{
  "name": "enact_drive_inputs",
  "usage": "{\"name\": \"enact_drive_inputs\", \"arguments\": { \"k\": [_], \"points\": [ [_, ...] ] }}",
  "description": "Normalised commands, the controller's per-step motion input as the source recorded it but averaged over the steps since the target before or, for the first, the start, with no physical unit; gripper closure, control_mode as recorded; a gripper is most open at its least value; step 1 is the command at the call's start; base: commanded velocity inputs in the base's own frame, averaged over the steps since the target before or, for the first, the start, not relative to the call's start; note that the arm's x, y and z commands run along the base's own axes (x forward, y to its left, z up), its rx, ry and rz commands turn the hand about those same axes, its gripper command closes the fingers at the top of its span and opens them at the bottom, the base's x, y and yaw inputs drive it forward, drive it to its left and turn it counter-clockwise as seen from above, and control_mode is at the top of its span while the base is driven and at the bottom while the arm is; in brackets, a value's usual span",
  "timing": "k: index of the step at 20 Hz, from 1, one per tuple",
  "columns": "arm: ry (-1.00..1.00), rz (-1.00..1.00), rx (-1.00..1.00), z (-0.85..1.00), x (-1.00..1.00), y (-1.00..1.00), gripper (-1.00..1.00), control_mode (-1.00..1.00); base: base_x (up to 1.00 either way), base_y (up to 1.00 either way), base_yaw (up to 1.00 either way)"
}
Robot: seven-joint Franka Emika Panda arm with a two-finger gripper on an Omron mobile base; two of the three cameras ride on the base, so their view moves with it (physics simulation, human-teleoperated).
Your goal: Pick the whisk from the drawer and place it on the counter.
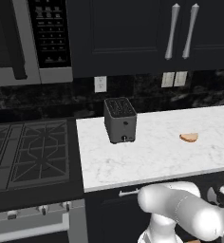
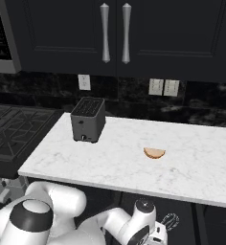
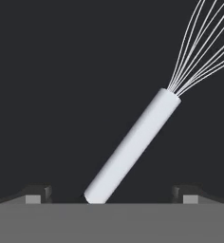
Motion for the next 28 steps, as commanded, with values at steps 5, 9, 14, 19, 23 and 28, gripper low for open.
{"name": "enact_drive_inputs", "arguments": {
  "k": [5, 9, 14, 19, 23, 28],
  "points": [
    [0.00, 0.00, 0.00, -0.13, 0.00, 0.00, -1.00, -1.00, 0.00, 0.00, 0.00],
    [0.00, 0.00, 0.00, -0.26, 0.00, 0.00, -1.00, -1.00, 0.00, 0.00, 0.00],
    [0.00, 0.00, 0.00, -0.26, 0.00, 0.00, -1.00, -1.00, 0.00, 0.00, 0.00],
    [0.00, 0.00, 0.00, -0.10, 0.00, 0.00, -1.00, -1.00, 0.00, 0.00, 0.00],
    [0.00, 0.00, 0.00, 0.00, 0.00, 0.00, -1.00, -1.00, 0.00, 0.00, 0.00],
    [0.00, 0.00, 0.00, 0.00, 0.00, 0.00, 1.00, -1.00, 0.00, 0.00, 0.00]
  ]
}}
